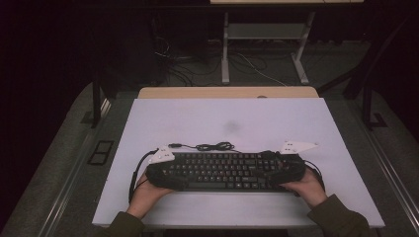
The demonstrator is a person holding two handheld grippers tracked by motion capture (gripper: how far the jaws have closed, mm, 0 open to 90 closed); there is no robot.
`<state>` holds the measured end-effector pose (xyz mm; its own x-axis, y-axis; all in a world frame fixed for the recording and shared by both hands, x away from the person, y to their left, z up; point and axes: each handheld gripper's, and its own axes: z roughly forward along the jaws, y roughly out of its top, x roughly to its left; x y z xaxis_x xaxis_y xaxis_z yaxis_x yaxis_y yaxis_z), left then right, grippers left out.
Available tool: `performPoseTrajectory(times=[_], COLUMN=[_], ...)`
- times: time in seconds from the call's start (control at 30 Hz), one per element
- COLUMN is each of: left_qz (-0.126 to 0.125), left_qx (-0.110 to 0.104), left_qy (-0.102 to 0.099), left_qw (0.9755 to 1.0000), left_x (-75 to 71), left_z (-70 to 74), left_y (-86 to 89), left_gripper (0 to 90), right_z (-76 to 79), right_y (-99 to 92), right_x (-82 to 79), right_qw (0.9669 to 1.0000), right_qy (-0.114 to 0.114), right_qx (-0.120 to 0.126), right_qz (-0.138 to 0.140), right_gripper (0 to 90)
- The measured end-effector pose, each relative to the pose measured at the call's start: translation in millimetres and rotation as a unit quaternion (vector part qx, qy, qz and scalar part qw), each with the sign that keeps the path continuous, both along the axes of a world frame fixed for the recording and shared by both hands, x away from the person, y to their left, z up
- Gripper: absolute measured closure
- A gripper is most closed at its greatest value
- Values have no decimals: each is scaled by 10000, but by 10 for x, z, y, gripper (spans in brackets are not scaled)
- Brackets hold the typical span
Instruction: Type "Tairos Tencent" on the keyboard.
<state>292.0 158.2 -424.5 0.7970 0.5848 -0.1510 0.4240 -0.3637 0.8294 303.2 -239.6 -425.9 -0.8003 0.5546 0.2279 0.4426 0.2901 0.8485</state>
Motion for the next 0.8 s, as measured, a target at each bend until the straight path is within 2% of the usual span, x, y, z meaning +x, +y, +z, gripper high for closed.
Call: performPoseTrajectory(times=[0.2,0.3,0.5,0.67,0.8], left_qz=[46,70,54,69,72], left_qx=[32,-14,64,45,23], left_qy=[-63,-29,-33,-58,-69], left_qw=[10000,10000,10000,9999,9999], left_x=[-38,-41,-46,-58,-59], left_z=[1,-8,-11,8,18], left_y=[25,22,-15,-8,-6], left_gripper=[117,85,5,0,0], right_z=[-10,-29,-64,-68,-91], right_y=[-160,-270,-452,-578,-652], right_x=[-115,-176,-271,-320,-312], right_qw=[10000,9999,9995,9989,9985], right_qy=[-44,-65,-24,-116,-100], right_qx=[-13,-20,25,-35,2], right_qz=[-73,-147,-314,-446,-537], right_gripper=[150,150,151,150,150])
